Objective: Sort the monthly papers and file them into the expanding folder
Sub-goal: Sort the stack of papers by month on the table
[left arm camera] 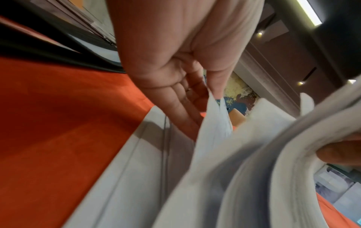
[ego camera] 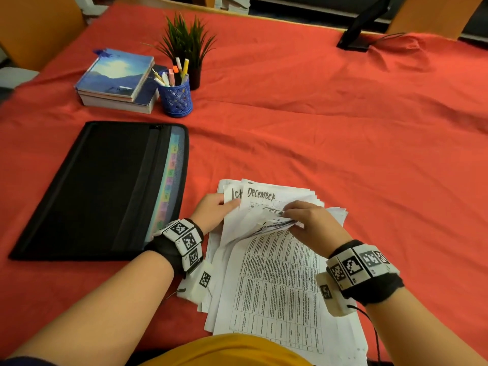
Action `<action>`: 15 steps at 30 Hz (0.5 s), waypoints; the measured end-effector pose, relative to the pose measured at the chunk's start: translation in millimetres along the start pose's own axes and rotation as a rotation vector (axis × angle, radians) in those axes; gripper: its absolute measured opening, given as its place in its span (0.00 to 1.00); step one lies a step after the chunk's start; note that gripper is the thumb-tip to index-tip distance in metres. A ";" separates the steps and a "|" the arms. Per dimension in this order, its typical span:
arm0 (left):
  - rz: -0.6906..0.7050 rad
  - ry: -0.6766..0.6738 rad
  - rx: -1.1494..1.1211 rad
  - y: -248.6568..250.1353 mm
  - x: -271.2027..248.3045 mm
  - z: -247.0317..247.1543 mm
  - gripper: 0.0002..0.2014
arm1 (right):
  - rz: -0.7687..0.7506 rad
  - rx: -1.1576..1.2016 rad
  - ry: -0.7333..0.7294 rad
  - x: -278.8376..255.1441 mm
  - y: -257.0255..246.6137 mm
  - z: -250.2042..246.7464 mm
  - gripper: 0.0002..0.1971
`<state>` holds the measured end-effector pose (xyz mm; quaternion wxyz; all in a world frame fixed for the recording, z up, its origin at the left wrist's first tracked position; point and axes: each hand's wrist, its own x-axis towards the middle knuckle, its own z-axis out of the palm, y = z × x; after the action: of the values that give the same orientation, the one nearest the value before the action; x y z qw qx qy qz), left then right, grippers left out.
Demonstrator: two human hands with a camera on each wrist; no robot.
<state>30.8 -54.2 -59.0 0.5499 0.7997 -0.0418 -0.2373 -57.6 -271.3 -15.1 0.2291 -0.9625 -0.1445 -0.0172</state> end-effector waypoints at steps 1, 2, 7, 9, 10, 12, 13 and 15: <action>-0.009 0.012 0.000 -0.2 0.0 -1.3 0.12 | -0.014 -0.008 0.000 -0.6 0.1 -1.3 0.13; -0.017 0.013 -0.011 -0.5 -0.1 -2.0 0.10 | -0.028 -0.018 0.004 -1.0 0.9 -2.3 0.13; -0.051 -0.223 0.044 4.1 -3.7 -2.7 0.08 | -0.019 -0.075 0.016 1.9 3.1 -1.4 0.14; -0.067 -0.353 0.080 8.2 -5.5 -3.0 0.12 | -0.018 -0.084 0.004 6.6 1.9 -0.3 0.12; -0.066 -0.402 0.061 9.9 -5.8 -3.0 0.15 | -0.025 -0.081 -0.009 8.8 1.6 0.1 0.12; -0.112 -0.413 -0.008 19.0 -10.2 -3.7 0.19 | -0.050 -0.067 -0.032 11.3 1.6 0.3 0.11; -0.111 -0.359 0.000 19.5 -9.0 -3.9 0.19 | -0.060 -0.061 -0.036 11.3 1.3 -0.4 0.11; -0.042 -0.170 0.092 12.0 -2.4 -4.3 0.16 | -0.061 -0.044 -0.041 9.7 1.1 -2.6 0.10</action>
<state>32.9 -54.4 -46.2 0.5017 0.8019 -0.0824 -0.3139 -47.9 -270.7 -12.3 0.2040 -0.9626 -0.1782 -0.0079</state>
